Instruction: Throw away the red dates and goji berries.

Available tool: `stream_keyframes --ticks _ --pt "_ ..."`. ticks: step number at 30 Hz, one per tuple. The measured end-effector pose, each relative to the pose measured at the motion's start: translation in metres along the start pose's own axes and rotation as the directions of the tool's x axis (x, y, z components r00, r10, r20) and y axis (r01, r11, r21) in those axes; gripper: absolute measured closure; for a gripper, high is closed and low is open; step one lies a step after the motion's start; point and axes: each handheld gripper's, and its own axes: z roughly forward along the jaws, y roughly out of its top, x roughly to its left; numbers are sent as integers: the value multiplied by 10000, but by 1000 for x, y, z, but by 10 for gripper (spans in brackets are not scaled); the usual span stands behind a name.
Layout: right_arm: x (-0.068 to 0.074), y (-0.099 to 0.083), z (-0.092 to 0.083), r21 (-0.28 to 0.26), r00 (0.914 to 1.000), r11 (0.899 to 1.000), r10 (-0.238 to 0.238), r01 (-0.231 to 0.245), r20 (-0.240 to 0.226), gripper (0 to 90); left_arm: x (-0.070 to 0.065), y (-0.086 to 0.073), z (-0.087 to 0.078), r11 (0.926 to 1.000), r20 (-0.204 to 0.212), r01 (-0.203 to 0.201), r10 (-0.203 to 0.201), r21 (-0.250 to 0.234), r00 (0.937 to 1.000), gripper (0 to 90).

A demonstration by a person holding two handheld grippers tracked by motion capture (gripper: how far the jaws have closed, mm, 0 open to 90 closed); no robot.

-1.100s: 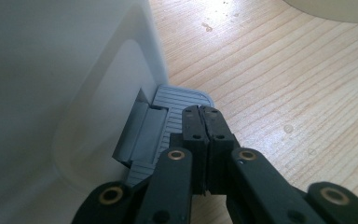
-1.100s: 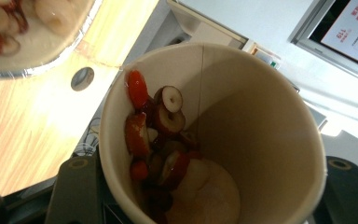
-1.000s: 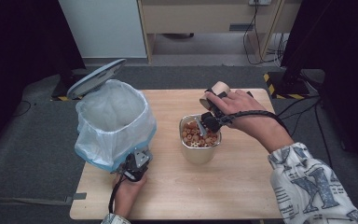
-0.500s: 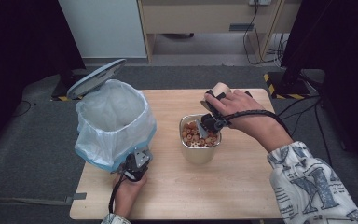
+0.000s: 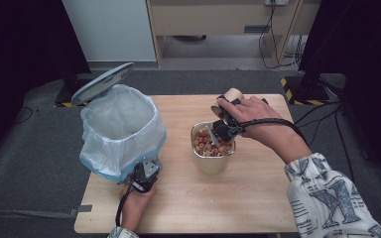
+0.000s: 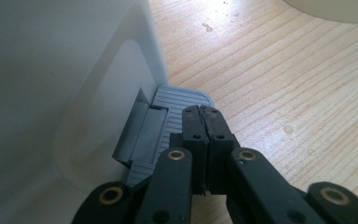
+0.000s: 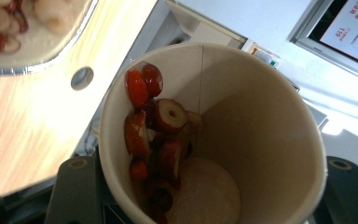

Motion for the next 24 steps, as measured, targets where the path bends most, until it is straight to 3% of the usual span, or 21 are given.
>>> stream_keyframes --ticks 5,11,16,21,22,24 --pt "0 -6 -1 -189 9955 9953 948 -946 60 365 0 0 0 10000 -1 -3 3 -6 10000 880" --pt "1 -12 0 -420 9824 9815 1869 -1869 -44 364 0 0 0 10000 12 -5 5 -3 10000 880" --pt "2 -15 0 -722 9630 9603 2682 -2694 -259 364 0 0 0 10000 9 -2 2 -24 10000 881" --pt "2 -18 3 -1072 9362 9302 3471 -3512 -551 364 0 0 0 10000 11 3 -3 -29 10000 881" --pt "2 -19 3 -1141 9265 9196 3708 -3759 -636 364 0 0 0 10000 11 2 -2 -31 10000 880" --pt "1 -22 4 -1205 9152 9074 3959 -4025 -759 364 0 0 0 10000 13 3 -3 -34 10000 880"
